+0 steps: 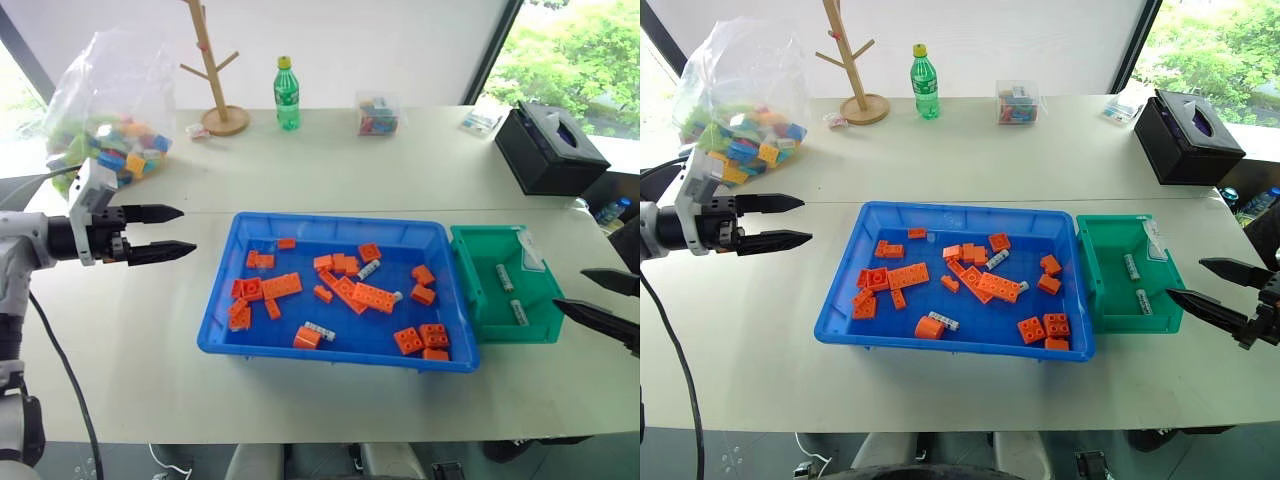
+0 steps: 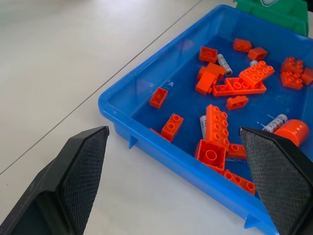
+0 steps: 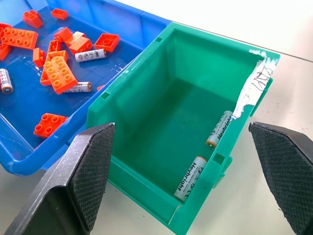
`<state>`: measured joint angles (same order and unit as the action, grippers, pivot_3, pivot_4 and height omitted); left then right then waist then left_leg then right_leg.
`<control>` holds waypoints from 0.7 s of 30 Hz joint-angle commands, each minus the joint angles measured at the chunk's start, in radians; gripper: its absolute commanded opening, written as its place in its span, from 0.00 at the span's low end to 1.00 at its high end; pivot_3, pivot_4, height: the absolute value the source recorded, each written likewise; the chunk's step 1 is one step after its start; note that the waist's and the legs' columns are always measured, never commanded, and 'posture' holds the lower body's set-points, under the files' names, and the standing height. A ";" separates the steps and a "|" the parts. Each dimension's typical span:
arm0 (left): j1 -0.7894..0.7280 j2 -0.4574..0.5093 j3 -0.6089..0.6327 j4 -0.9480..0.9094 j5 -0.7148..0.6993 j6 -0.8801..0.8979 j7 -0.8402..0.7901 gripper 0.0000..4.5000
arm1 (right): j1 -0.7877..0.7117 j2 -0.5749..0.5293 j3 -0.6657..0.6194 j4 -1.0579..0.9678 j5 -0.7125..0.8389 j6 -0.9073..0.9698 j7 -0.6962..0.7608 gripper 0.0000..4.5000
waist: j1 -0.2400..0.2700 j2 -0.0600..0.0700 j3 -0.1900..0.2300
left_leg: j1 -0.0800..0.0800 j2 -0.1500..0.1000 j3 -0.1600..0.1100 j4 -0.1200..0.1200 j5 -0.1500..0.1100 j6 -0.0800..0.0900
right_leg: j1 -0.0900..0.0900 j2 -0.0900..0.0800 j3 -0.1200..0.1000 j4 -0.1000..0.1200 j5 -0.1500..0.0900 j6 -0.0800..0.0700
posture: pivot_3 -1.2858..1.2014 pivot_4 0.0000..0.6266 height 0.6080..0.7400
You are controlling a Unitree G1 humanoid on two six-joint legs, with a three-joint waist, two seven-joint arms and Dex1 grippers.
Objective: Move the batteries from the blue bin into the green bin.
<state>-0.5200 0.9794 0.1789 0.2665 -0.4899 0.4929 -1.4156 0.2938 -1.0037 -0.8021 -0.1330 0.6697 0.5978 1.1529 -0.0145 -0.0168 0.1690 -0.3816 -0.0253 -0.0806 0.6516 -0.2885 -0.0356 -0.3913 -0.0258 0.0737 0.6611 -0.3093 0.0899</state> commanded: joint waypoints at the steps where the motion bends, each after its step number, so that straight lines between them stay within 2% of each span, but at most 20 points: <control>1: -0.002 0.013 0.008 -0.019 -0.002 -0.014 -0.009 0.99 | -0.005 -0.003 -0.035 -0.015 -0.001 -0.005 0.001 1.00 | 0.000 0.000 0.000 | 0.000 0.000 0.000 0.000 0.000 0.000 | 0.000 0.000 0.000 0.000 0.000 0.000 | 0.52 0.24 0.97; 21: -0.007 -0.001 0.021 -0.032 -0.021 0.021 0.035 0.99 | -0.009 0.000 -0.026 -0.015 -0.001 -0.007 -0.004 1.00 | 0.000 0.000 0.000 | 0.000 0.000 0.000 0.001 0.000 0.000 | 0.000 0.000 0.000 0.001 0.000 0.000 | 0.52 0.24 0.97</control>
<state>-0.5183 0.9726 0.1728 0.2613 -0.4919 0.5151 -1.3845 0.2909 -1.0006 -0.8017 -0.1321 0.6693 0.5967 1.1470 -0.0145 -0.0168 0.1690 -0.3814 -0.0254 -0.0806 0.6522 -0.2885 -0.0356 -0.3913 -0.0258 0.0737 0.6621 -0.3093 0.0900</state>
